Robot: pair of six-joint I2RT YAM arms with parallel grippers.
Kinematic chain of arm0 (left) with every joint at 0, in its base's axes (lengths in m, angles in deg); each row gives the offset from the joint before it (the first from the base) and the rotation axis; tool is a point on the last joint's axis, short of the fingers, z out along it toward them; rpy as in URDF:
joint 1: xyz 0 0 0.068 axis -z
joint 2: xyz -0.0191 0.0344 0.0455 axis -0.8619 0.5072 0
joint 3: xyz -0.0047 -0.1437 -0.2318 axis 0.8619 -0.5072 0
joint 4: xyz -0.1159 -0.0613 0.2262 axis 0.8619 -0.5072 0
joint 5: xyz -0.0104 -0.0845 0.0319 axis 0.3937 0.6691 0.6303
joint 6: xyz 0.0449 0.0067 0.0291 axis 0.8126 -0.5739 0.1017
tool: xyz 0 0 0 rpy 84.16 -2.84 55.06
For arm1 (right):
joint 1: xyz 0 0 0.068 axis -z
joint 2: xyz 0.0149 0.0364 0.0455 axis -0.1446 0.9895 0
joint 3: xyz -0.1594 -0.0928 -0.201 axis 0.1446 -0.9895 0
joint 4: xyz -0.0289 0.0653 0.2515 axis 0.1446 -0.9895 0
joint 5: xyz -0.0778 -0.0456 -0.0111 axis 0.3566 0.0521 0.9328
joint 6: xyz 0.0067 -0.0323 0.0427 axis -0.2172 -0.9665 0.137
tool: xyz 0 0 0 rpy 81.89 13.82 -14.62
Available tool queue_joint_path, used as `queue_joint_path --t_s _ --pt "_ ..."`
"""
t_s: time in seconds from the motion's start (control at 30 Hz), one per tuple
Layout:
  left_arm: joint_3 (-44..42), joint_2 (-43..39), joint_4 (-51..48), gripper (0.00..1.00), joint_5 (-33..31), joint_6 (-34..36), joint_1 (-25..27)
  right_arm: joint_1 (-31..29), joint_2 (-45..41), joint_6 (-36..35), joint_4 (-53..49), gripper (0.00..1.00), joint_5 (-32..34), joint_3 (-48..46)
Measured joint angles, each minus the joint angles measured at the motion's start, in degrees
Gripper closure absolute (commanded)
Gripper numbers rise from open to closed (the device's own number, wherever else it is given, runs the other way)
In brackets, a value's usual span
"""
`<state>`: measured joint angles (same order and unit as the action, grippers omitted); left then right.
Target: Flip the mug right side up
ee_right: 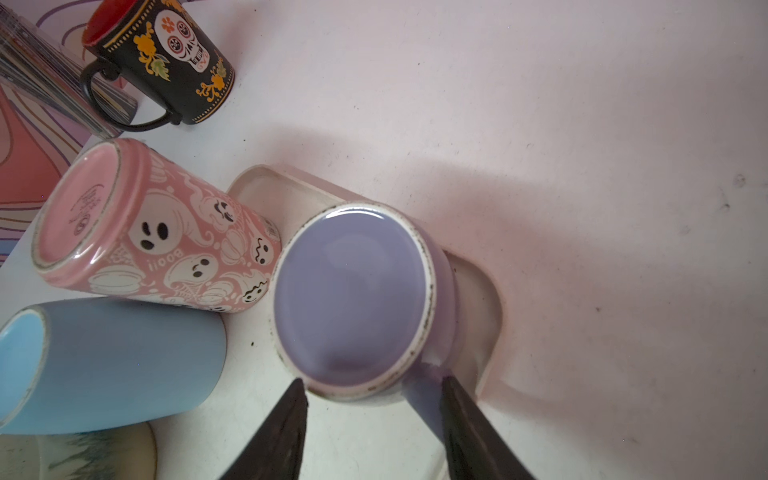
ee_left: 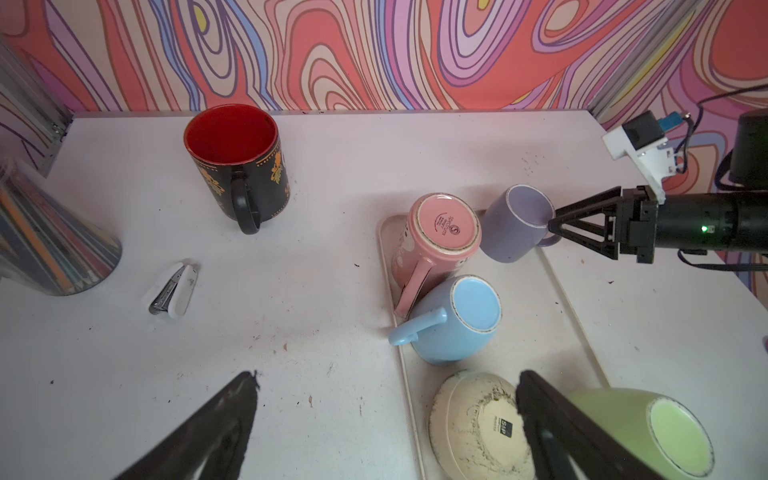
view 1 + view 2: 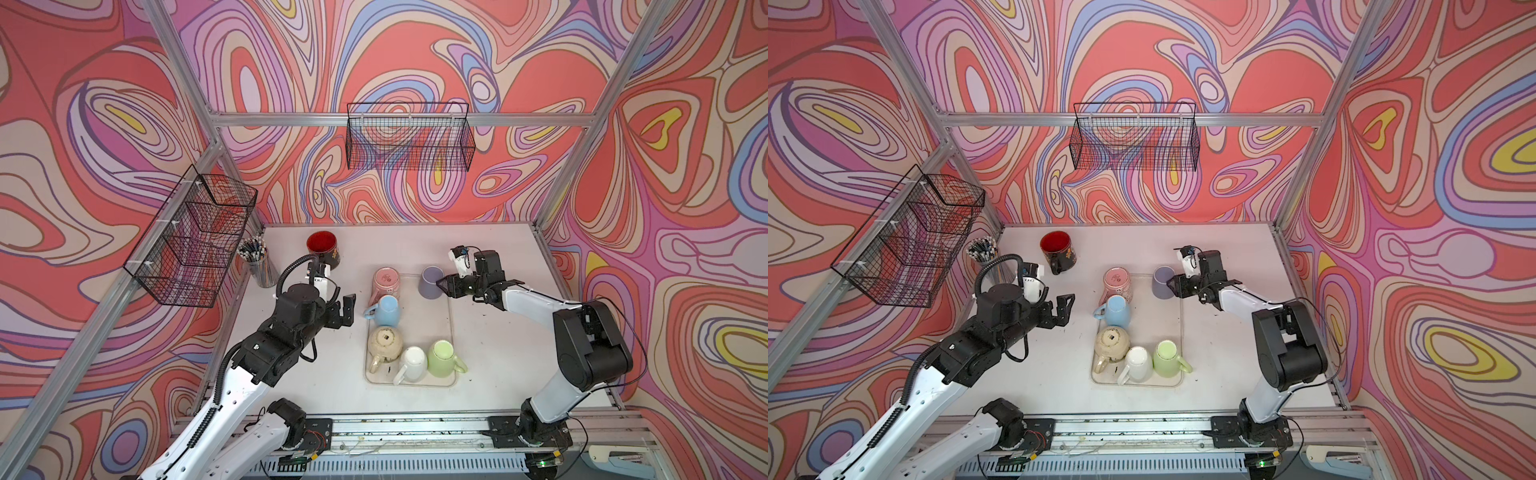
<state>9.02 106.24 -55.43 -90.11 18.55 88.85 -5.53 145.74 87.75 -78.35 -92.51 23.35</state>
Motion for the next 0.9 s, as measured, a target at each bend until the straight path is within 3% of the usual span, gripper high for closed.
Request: queue_joint_path --t_s 0.53,0.77,0.9 --pt "0.02 -1.64 0.33 0.0 -2.93 -2.29 -0.02 -3.96 -0.37 0.46 0.15 0.61 -1.75 -1.7" --pt "0.0 -4.42 0.33 0.0 -2.93 -2.23 -0.02 -5.6 -0.52 0.44 -2.69 0.6 -1.2 -1.18" --pt "0.0 -4.94 0.33 0.0 -2.86 -2.05 -0.02 -5.4 -2.08 0.28 -5.31 0.54 0.42 0.37"
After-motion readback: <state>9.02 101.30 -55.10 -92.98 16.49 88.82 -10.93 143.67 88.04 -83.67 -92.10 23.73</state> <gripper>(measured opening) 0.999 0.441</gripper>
